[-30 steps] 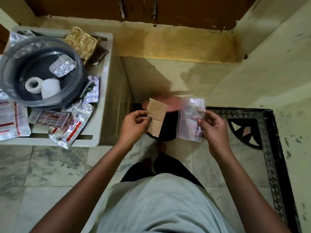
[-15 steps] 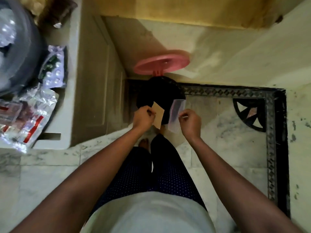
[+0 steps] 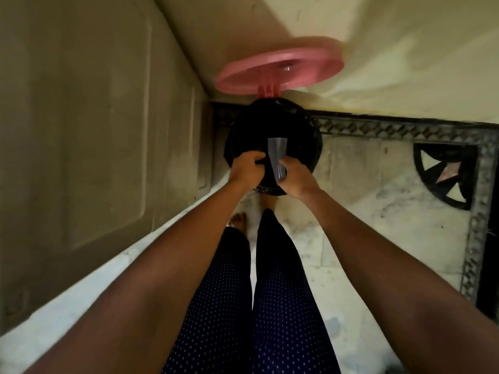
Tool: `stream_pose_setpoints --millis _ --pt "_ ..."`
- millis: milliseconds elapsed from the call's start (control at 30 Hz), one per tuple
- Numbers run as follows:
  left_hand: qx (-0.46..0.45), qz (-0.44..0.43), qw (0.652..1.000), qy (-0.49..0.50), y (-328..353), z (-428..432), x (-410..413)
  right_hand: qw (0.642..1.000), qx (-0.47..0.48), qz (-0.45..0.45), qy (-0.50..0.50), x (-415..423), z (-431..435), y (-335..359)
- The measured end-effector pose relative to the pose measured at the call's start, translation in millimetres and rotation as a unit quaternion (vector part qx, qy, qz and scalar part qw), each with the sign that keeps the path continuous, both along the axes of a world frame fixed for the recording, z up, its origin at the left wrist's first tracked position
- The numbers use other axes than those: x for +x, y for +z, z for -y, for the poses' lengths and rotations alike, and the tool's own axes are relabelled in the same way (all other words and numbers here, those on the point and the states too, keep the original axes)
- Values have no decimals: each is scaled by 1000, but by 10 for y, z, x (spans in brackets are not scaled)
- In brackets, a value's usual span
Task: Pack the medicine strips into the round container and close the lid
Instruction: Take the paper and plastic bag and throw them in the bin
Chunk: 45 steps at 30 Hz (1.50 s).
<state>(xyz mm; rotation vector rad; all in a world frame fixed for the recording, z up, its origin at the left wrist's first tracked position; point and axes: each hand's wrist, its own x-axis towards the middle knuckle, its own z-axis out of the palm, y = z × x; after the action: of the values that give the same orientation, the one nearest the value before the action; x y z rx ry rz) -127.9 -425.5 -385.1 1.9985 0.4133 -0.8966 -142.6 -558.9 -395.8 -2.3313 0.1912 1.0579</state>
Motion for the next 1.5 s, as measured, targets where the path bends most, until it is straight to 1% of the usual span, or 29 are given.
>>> stream_pose_setpoints --millis 67,100,200,433,600,800,933,1100,1167,1300,1500 --pt "17 10 1000 -6 -106 3 27 1000 -1 -3 20 49 7 -119" --pt "23 13 1000 -6 -151 1 28 1000 0 -10 15 65 12 -169" --pt "20 19 1000 3 -194 2 0 999 2 -12 -33 71 17 -192" --pt "1 42 999 31 97 42 -83 994 56 39 -80 -34 -7 180" --pt "-29 112 992 60 613 30 -171 981 100 100 -136 -171 -6 664" --pt "-66 187 979 45 1344 -76 -405 962 131 151 -188 -448 10 1302" --pt "-107 219 969 42 1841 -160 -566 944 155 189 -224 -663 -19 1791" --pt "-133 249 959 33 2328 -212 -712 916 164 249 -269 -907 -16 2294" --pt "-141 261 955 28 2485 -217 -762 908 172 259 -281 -979 -31 2427" --pt "-139 299 944 4 2796 -234 -855 893 190 288 -289 -1100 -86 2695" --pt "-124 353 927 -8 3071 -252 -935 894 194 313 -256 -1126 -134 2973"
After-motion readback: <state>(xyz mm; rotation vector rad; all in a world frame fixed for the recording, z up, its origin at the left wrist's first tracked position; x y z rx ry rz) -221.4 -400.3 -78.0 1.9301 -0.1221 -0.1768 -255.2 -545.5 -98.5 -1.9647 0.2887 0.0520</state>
